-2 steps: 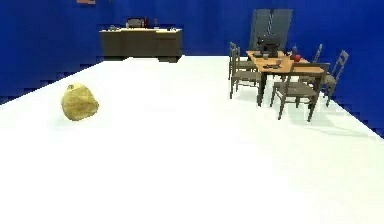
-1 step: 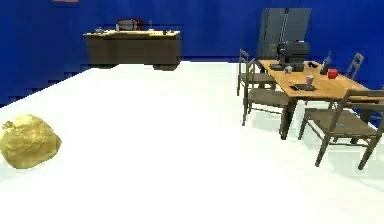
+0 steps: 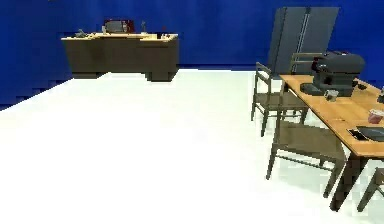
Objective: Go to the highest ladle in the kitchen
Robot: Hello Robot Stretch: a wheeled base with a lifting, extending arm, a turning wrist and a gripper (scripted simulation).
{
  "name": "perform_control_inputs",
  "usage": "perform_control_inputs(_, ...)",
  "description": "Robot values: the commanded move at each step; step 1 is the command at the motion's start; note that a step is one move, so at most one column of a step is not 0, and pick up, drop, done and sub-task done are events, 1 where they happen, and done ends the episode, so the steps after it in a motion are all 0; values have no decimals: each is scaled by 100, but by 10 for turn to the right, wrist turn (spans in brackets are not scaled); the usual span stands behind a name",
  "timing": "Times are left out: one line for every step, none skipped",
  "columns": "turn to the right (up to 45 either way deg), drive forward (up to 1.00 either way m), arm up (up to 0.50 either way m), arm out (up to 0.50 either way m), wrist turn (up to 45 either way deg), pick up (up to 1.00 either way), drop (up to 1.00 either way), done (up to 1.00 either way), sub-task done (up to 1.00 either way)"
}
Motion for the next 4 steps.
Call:
perform_control_inputs(0, 100, 0, 0, 0, 0, 0, 0, 0)
perform_control_inputs(0, 30, 0, 0, 0, 0, 0, 0, 0)
perform_control_inputs(60, 0, 0, 0, 0, 0, 0, 0, 0)
perform_control_inputs(0, 50, 0, 0, 0, 0, 0, 0, 0)
